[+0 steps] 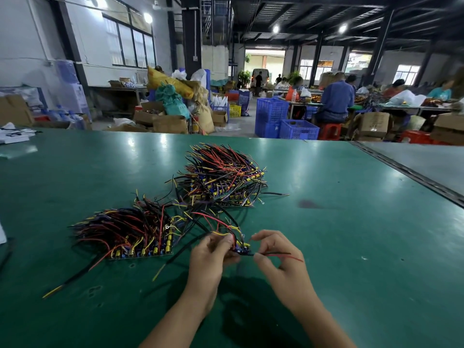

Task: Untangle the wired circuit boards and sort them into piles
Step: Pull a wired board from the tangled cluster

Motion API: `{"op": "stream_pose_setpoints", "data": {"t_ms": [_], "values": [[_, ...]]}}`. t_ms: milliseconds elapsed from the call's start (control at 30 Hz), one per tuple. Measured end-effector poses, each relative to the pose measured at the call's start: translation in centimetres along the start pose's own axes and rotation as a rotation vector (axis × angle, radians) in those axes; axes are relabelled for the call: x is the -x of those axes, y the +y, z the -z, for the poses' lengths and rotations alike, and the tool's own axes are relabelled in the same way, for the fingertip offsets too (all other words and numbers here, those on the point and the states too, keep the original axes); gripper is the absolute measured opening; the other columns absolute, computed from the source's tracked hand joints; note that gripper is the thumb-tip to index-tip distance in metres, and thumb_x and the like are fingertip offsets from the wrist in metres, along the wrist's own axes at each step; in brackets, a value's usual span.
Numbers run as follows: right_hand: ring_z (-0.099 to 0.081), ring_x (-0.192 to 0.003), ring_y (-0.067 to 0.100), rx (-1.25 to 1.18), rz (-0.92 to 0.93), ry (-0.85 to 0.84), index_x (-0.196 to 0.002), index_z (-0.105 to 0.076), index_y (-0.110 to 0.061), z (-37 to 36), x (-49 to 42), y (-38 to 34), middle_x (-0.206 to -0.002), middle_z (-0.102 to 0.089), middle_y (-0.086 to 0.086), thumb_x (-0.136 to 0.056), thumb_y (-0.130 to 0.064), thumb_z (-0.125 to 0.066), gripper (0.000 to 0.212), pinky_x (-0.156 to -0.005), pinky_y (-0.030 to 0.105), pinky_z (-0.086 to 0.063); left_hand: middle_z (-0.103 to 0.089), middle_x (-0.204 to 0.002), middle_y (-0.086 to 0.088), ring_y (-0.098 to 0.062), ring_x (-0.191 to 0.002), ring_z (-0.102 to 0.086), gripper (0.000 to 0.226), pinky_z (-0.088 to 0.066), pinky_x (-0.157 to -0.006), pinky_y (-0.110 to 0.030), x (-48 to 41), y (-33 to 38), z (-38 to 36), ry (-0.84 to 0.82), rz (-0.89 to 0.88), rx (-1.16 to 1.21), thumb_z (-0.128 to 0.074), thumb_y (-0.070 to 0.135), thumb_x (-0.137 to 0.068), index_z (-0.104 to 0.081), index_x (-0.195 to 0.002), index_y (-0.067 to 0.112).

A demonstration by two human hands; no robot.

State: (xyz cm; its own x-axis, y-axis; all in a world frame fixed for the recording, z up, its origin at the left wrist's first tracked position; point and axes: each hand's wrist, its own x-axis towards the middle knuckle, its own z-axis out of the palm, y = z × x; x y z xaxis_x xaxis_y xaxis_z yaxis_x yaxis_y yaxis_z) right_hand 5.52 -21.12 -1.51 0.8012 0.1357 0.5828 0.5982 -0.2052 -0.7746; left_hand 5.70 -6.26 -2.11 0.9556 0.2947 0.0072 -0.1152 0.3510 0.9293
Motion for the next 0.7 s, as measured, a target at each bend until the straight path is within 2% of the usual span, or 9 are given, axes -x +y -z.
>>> {"op": "stream_pose_setpoints", "data": {"t_ms": [67, 167, 267, 367, 400, 467, 567, 633, 700], "values": [[-0.063, -0.101, 0.018, -0.059, 0.002, -0.042, -0.071, -0.055, -0.019, 0.3, 0.1, 0.0, -0.098, -0.069, -0.004, -0.069, -0.017, -0.057, 0.004, -0.084, 0.024, -0.047, -0.064, -0.078, -0.010, -0.019, -0.067, -0.061, 0.010, -0.055, -0.055, -0.025, 0.1, 0.4, -0.1, -0.020, 0.054, 0.105, -0.057, 0.004, -0.092, -0.058, -0.082, 0.007], [-0.062, -0.110, 0.020, -0.124, -0.036, -0.121, -0.080, -0.064, -0.021, 0.7, 0.2, 0.2, -0.099, -0.071, 0.000, -0.063, -0.011, -0.049, 0.024, -0.098, 0.031, -0.045, -0.067, -0.079, -0.014, -0.021, -0.067, -0.067, 0.013, -0.057, -0.059, -0.025, 0.3, 1.0, -0.2, -0.066, 0.070, 0.191, -0.051, 0.002, -0.094, -0.058, -0.084, 0.003], [-0.065, -0.102, 0.018, -0.263, -0.179, 0.148, -0.088, -0.071, -0.019, 0.1, -0.2, 0.4, -0.099, -0.072, 0.003, -0.073, 0.008, -0.045, 0.040, -0.093, 0.038, -0.050, -0.068, -0.082, -0.015, -0.018, -0.067, -0.068, 0.007, -0.058, -0.061, -0.024, 0.4, 1.1, -0.2, -0.084, 0.051, 0.237, -0.052, -0.002, -0.092, -0.059, -0.089, 0.000], [-0.063, -0.093, 0.018, -0.380, -0.423, 0.401, -0.102, -0.060, -0.020, -0.1, -0.7, 1.1, -0.100, -0.065, 0.001, -0.087, 0.012, -0.046, 0.039, -0.079, 0.038, -0.053, -0.067, -0.085, -0.016, -0.021, -0.072, -0.066, 0.007, -0.059, -0.065, -0.026, 0.6, 0.6, -0.3, -0.076, 0.011, 0.187, -0.058, -0.006, -0.087, -0.060, -0.092, -0.002], [-0.063, -0.085, 0.019, -0.473, -0.531, 0.368, -0.105, -0.059, -0.019, 0.1, -0.8, 1.2, -0.097, -0.064, 0.002, -0.089, 0.009, -0.046, 0.035, -0.071, 0.035, -0.053, -0.068, -0.083, -0.014, -0.021, -0.072, -0.066, 0.007, -0.059, -0.065, -0.026, 0.7, 0.5, -0.3, -0.081, -0.002, 0.164, -0.059, -0.006, -0.086, -0.062, -0.089, -0.001], [-0.063, -0.069, 0.018, -0.592, -0.662, 0.133, -0.104, -0.063, -0.015, 0.5, -0.7, 0.8, -0.084, -0.065, 0.005, -0.085, 0.004, -0.050, 0.030, -0.058, 0.029, -0.051, -0.070, -0.081, -0.011, -0.018, -0.072, -0.066, 0.009, -0.058, -0.065, -0.025, 0.9, 0.3, -0.4, -0.106, -0.023, 0.119, -0.061, -0.006, -0.085, -0.065, -0.084, 0.002], [-0.063, -0.062, 0.020, -0.501, -0.604, -0.150, -0.101, -0.063, -0.014, 0.1, -0.3, 0.4, -0.078, -0.065, 0.008, -0.085, -0.008, -0.064, 0.018, -0.055, 0.030, -0.053, -0.073, -0.080, -0.010, -0.017, -0.072, -0.068, 0.010, -0.056, -0.066, -0.023, 1.1, 0.3, -0.3, -0.124, -0.072, 0.020, -0.065, -0.004, -0.084, -0.069, -0.082, 0.005], [-0.064, -0.060, 0.020, -0.427, -0.530, -0.126, -0.096, -0.063, -0.013, -0.4, -0.1, 0.3, -0.076, -0.065, 0.010, -0.086, -0.018, -0.073, 0.015, -0.054, 0.031, -0.054, -0.074, -0.081, -0.010, -0.017, -0.074, -0.069, 0.011, -0.055, -0.069, -0.022, 1.2, 0.2, -0.2, -0.141, -0.101, -0.033, -0.067, -0.004, -0.082, -0.072, -0.081, 0.007], [-0.065, -0.060, 0.019, -0.375, -0.477, -0.057, -0.089, -0.064, -0.008, -0.5, -0.2, 0.2, -0.075, -0.066, 0.009, -0.089, -0.013, -0.066, 0.006, -0.054, 0.030, -0.055, -0.074, -0.082, -0.012, -0.019, -0.076, -0.069, 0.010, -0.055, -0.074, -0.026, 1.2, 0.3, -0.1, -0.155, -0.079, -0.045, -0.069, -0.004, -0.080, -0.073, -0.081, 0.006]]}}
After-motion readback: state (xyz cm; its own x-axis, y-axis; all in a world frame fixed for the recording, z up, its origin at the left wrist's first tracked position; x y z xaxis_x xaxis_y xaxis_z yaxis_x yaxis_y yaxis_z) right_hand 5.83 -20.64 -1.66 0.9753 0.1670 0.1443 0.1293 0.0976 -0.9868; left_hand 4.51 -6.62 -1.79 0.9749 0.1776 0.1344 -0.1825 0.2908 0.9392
